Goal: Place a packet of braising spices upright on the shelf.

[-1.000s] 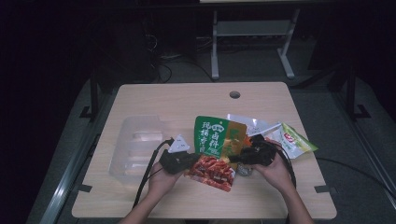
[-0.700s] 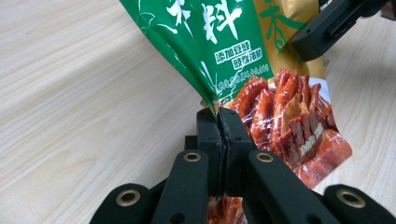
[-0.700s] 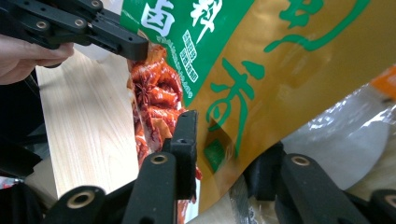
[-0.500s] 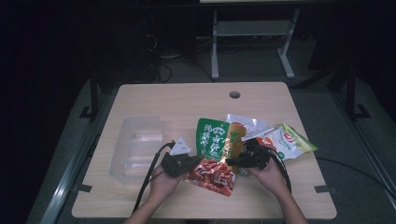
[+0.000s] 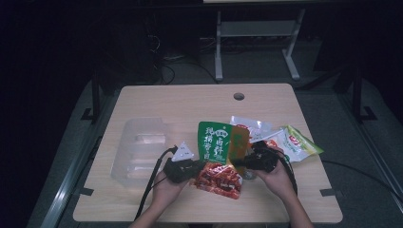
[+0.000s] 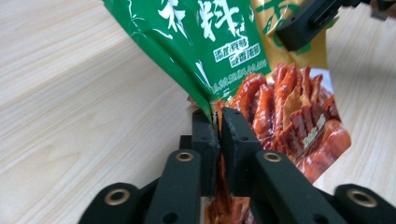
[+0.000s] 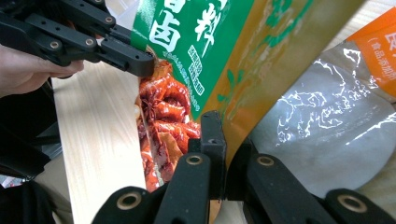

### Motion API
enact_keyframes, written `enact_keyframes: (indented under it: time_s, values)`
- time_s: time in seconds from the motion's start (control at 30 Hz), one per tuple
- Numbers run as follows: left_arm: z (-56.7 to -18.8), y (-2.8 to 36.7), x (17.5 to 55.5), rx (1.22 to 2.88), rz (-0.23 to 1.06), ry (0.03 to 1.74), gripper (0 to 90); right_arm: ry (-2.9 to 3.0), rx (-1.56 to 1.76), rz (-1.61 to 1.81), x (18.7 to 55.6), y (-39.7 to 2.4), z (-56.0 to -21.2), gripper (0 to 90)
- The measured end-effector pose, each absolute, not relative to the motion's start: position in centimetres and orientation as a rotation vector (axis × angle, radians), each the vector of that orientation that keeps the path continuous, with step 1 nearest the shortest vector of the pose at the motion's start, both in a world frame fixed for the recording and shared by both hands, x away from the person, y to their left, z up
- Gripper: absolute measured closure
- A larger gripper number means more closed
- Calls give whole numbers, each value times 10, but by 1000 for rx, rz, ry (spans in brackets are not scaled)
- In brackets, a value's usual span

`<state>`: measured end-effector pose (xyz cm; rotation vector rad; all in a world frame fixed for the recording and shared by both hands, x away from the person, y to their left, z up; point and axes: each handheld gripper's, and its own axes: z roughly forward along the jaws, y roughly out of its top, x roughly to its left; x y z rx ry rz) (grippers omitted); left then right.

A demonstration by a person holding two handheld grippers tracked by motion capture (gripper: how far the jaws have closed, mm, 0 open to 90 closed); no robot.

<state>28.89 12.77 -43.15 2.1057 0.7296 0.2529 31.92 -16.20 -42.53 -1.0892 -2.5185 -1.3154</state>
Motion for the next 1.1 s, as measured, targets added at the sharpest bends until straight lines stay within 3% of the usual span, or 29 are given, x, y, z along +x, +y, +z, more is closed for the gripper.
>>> enact_keyframes:
  time_s: [0.17,0.2,0.3,0.43,0.73,1.1]
  values:
    - [-428,128,282,2126,277,727,723,-2524,-1077,-1336,315,-167,-420,892]
    - [-427,129,281,2117,272,734,656,-2527,-1064,-1343,313,-169,-417,893]
    - [-425,131,279,2081,181,754,554,-2539,-1050,-1369,311,-170,-413,894]
    - [-425,132,275,2067,160,756,473,-2558,-1031,-1400,307,-169,-405,895]
    - [-422,134,262,2066,188,722,355,-2592,-1014,-1433,300,-171,-390,896]
    - [-420,143,252,2070,187,680,324,-2640,-1007,-1457,298,-168,-371,897]
